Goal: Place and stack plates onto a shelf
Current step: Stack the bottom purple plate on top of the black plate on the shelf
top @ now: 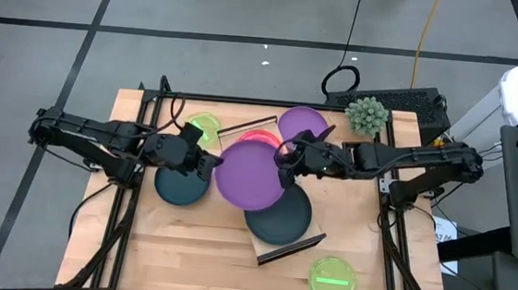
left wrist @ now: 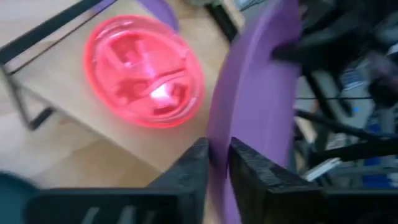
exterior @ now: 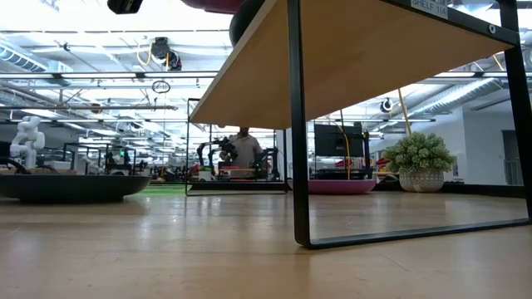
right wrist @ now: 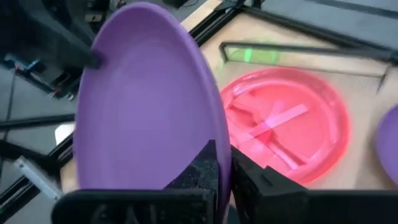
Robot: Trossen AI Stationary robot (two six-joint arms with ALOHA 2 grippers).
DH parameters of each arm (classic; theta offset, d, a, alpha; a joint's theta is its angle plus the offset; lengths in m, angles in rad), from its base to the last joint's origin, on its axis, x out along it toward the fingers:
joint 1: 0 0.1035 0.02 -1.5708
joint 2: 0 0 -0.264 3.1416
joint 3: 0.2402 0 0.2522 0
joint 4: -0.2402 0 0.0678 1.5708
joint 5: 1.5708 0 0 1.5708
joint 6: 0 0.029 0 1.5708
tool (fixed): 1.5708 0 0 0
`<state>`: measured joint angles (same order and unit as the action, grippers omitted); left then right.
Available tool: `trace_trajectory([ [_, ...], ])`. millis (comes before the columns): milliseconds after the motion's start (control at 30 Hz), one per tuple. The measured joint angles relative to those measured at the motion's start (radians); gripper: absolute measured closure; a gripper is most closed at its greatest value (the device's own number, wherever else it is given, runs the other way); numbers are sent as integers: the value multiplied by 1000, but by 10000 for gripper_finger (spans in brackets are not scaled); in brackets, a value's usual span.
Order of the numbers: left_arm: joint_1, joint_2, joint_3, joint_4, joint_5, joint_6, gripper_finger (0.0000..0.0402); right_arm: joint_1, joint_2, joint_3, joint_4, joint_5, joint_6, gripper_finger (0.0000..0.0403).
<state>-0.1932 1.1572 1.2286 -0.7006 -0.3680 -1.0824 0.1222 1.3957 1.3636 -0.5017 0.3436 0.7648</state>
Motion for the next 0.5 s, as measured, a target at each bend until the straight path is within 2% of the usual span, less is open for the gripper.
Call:
trace_trajectory([
  [167,2,0,2,63,-10,-10,248,-1,-1,-2,-11,-42,9,398],
  [267,1,0,2,90,-18,-19,210,-3,-16,-1,-22,-52,44,398],
  [367,1,0,1,112,-30,13,188,-5,-39,-1,-63,-65,86,400],
  [500,3,0,1,146,-51,62,178,-7,-84,0,-135,-82,160,401],
])
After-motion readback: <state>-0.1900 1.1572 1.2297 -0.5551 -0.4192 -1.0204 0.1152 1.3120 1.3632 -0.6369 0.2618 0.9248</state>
